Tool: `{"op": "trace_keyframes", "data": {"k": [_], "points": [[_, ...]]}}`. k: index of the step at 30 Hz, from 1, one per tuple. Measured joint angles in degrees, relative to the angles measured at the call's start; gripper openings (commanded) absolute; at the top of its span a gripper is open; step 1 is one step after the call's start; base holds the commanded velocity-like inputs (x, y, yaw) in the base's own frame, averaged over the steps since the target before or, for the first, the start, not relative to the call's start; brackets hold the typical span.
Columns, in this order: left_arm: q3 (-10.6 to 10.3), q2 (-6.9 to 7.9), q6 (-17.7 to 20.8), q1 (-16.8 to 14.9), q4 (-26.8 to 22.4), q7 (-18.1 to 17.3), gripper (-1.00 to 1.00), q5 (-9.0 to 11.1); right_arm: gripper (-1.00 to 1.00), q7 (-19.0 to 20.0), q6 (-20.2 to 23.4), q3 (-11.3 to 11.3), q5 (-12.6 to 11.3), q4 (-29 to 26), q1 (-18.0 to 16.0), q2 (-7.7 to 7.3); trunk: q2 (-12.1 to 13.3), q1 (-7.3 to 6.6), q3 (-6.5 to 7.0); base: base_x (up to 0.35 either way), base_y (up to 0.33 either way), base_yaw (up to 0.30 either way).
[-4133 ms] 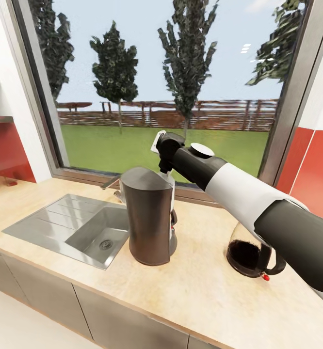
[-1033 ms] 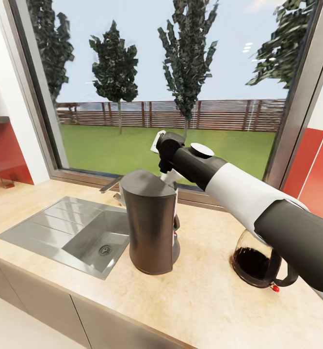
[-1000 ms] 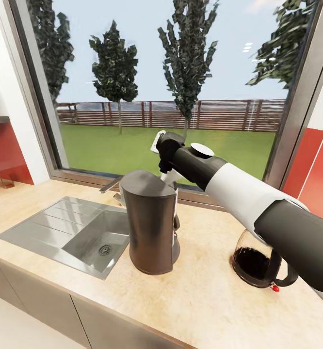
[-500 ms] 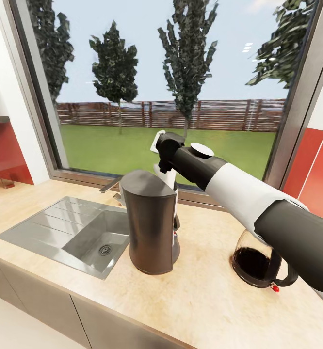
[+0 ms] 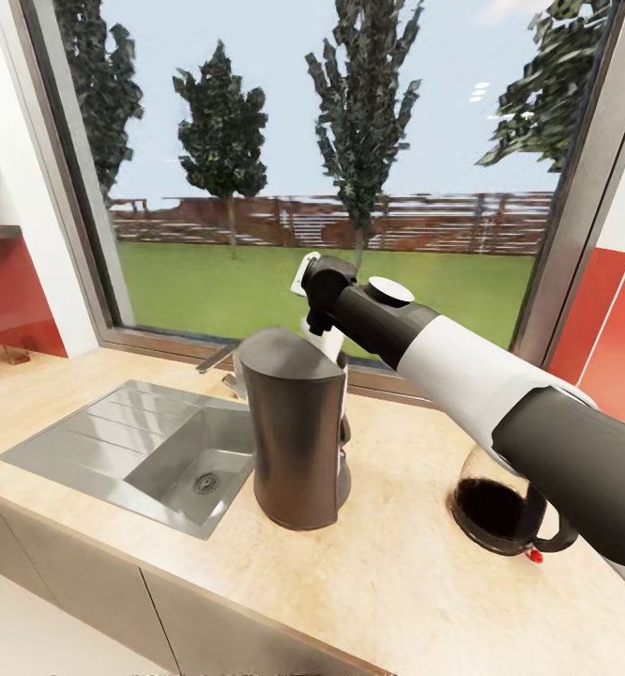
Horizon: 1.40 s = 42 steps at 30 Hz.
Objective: Set up a coffee station on the kitchen countertop: keep the coffee maker on the countertop, move the bottle of coffee from the kitchen shelf to the counter next to the coffee maker, place a paper coffee filter on top of the coffee maker, put the saucer next to the coffee maker with the coffee cup on the saucer, and place the electric kettle next to the coffee maker.
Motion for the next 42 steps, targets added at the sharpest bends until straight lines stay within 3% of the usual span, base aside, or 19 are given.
{"op": "trace_keyframes", "data": {"k": [42], "points": [[0.08,0.01,0.00,0.00,0.00,-0.01,1.00,0.00,1.00,-0.02,-0.01,-0.07,0.36,0.10,0.00,0.00,-0.01,-0.01,0.00,-0.017,0.011,0.000]]}}
